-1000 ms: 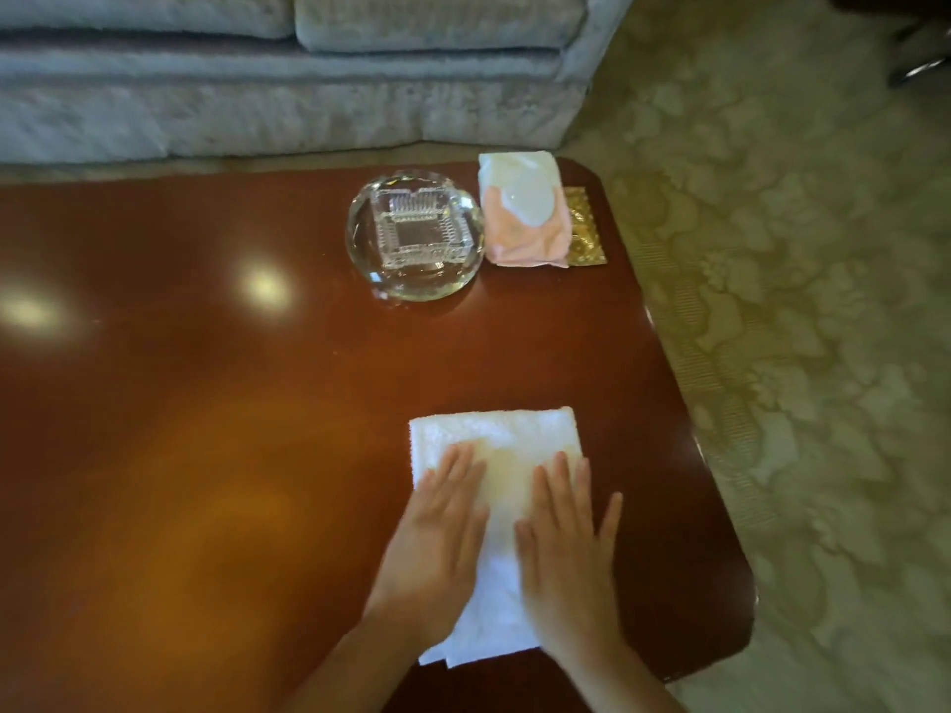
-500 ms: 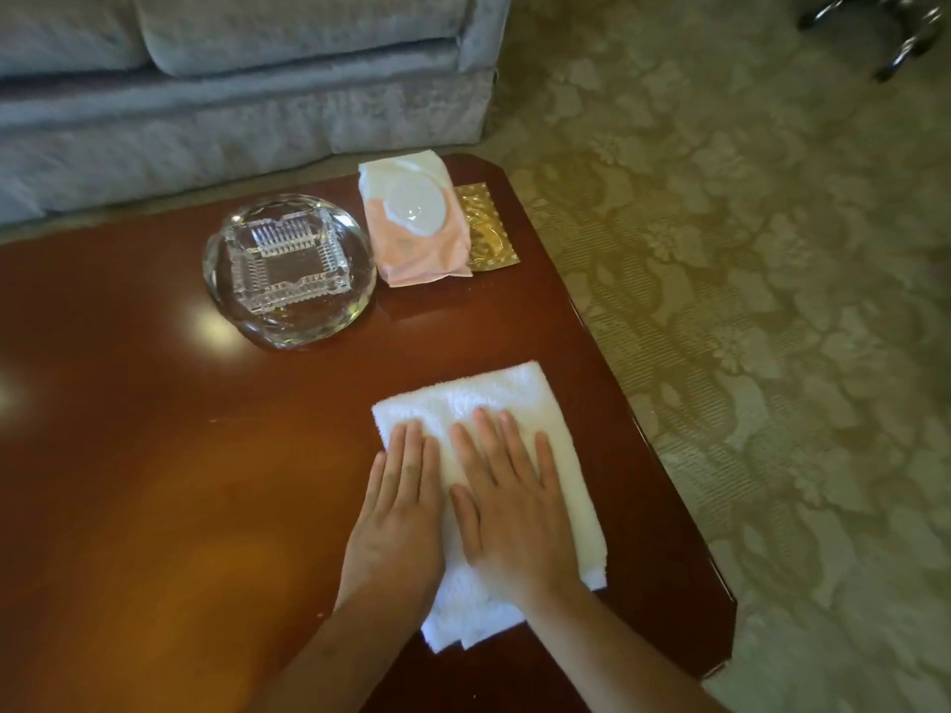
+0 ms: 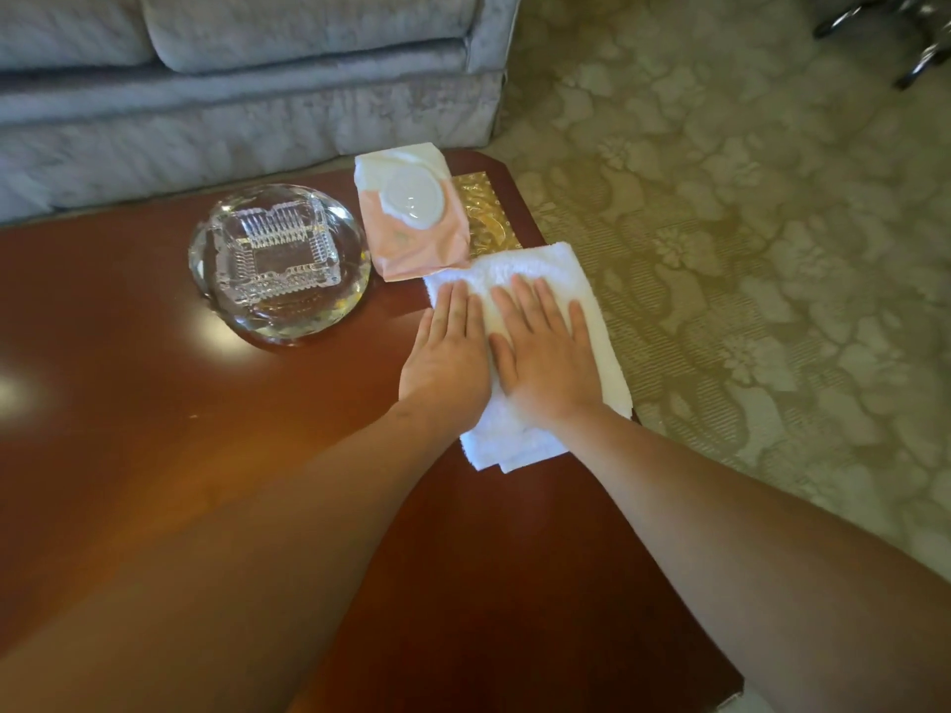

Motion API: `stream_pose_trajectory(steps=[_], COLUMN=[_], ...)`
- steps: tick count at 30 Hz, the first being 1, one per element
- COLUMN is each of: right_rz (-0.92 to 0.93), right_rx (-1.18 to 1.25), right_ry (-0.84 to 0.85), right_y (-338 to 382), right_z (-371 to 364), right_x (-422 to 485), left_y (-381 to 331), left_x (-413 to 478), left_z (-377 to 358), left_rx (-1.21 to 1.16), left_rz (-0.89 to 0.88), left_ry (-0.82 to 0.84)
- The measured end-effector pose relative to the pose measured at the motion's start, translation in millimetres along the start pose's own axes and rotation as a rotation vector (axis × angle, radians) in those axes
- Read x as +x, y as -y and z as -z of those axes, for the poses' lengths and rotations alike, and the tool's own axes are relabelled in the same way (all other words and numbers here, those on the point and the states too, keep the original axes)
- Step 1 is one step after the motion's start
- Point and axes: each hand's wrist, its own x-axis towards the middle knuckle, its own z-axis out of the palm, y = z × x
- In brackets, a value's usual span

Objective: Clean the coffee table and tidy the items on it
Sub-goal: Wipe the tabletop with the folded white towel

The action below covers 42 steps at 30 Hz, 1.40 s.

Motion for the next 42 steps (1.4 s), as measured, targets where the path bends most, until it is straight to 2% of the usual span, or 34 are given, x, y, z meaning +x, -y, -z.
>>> stream_pose_trajectory(steps=[10,16,19,22,25,28,32,36,39,42], right_rz=[0.052,0.209,0.261,0.262,0.280,0.243,0.326,0.465,0.483,0.461], right_rx=[-0.080,-0.021,-0.017,-0.035,-0.017,0.073,0.105,-0.146,-0.124,-0.108], right_ry=[0.033,0.063,0.062,0.108,0.101,0.135,0.255,0.221,0.200,0.120], right_y=[37,71,54,47,48,52,46,22,18,15], right_z=[-4,-3,7,3,-3,0,16,33,17,1], right_x=[-42,-93,-72,-61,-62,-59,-52,-34,-35,-41], left_y=[24,49,47,37,32,30,29,28,31,38], left_x=[-65,-147,-169,-181,-175,-173,-167,-153,-144,-140], left_z=[-12,-25,-22,-18,-15,-21,-25,-14,-14,-20], left_rx=[-0.077,-0.154,-0.505,-1.023,-1.505,-1.812,-1.712,-1.433,-1.226,-1.204], left_rz=[-0.007,-0.010,0.060,0.299,0.646,0.834,0.865,0.781,0.721,0.657], left_ry=[0.020,0.074,0.016,-0.138,-0.095,-0.052,-0.062,0.079,0.112,0.129])
